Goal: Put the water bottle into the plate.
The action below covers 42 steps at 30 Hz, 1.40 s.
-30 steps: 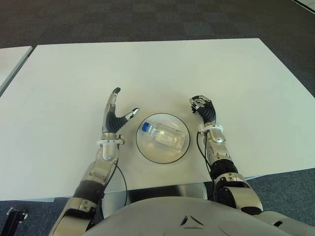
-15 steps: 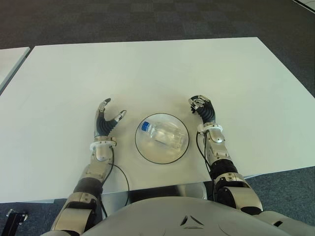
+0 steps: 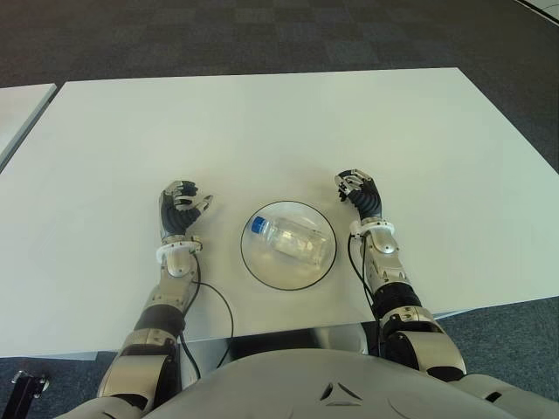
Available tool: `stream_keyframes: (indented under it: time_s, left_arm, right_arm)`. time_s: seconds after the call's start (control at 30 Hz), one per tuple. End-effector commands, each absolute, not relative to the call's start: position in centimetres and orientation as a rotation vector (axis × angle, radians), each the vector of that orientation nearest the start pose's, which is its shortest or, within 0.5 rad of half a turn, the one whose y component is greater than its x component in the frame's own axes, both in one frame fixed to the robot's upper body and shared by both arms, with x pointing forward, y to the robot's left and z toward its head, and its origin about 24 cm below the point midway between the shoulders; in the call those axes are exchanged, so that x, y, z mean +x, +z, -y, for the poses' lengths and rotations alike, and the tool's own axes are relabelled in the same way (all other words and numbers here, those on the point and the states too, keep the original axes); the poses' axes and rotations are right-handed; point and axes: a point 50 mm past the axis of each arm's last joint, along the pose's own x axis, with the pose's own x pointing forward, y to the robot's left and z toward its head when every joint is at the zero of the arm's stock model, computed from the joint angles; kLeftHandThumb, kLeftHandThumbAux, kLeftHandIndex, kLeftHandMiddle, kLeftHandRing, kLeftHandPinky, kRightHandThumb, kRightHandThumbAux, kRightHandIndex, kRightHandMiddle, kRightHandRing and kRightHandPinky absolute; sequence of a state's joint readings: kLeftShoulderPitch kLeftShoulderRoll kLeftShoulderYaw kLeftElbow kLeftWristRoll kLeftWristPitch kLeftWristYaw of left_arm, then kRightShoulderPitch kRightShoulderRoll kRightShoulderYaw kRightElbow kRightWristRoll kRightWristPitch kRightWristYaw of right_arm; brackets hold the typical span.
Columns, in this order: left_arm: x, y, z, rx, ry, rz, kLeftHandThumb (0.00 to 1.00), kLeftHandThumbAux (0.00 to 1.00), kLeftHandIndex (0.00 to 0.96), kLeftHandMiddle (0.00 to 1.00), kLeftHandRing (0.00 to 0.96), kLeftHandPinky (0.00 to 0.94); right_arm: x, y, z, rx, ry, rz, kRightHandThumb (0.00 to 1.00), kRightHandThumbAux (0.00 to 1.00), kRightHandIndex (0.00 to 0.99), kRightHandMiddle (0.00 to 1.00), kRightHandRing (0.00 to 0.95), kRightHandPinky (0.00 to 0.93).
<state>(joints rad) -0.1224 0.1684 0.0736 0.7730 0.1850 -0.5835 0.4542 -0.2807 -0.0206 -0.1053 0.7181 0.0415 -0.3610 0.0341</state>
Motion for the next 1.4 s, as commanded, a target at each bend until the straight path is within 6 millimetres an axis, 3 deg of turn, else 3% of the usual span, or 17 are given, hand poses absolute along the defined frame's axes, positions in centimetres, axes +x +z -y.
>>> stream_keyframes:
  time_s: [0.03,0.1,0.23,0.77,1.4]
  left_arm:
    - [23.38,-4.34,-21.7,0.269,0.39,-0.047,0.478,0.789,0.437,0.532,0.52,0.526]
    - [23.35,-4.43,-21.75,0.265,0.377,-0.045,0.61,0.747,0.433,0.559,0.547,0.546]
    - [23.36,-4.54,-21.75,0.261,0.361,-0.042,0.683,0.723,0.432,0.588,0.576,0.571]
    - [23.31,-4.64,-21.67,0.235,0.266,-0.071,0.705,0.716,0.433,0.66,0.655,0.641]
    - [23.36,-4.62,-21.69,0.21,0.229,-0.09,0.706,0.717,0.432,0.656,0.651,0.633]
  right_arm:
    - [28.21,-2.38,15.8,0.038,-0.018,-0.131,0.708,0.729,0.438,0.698,0.69,0.691]
    - [28.21,-2.42,15.79,0.038,-0.018,-0.133,0.708,0.729,0.438,0.696,0.688,0.691]
    - [28.21,-2.45,15.85,0.04,-0.02,-0.135,0.708,0.729,0.438,0.695,0.688,0.695]
    - [28.19,-2.48,15.86,0.05,-0.025,-0.14,0.707,0.729,0.438,0.693,0.682,0.688]
    - [28.17,-2.5,15.82,0.042,-0.024,-0.14,0.707,0.729,0.438,0.694,0.682,0.686]
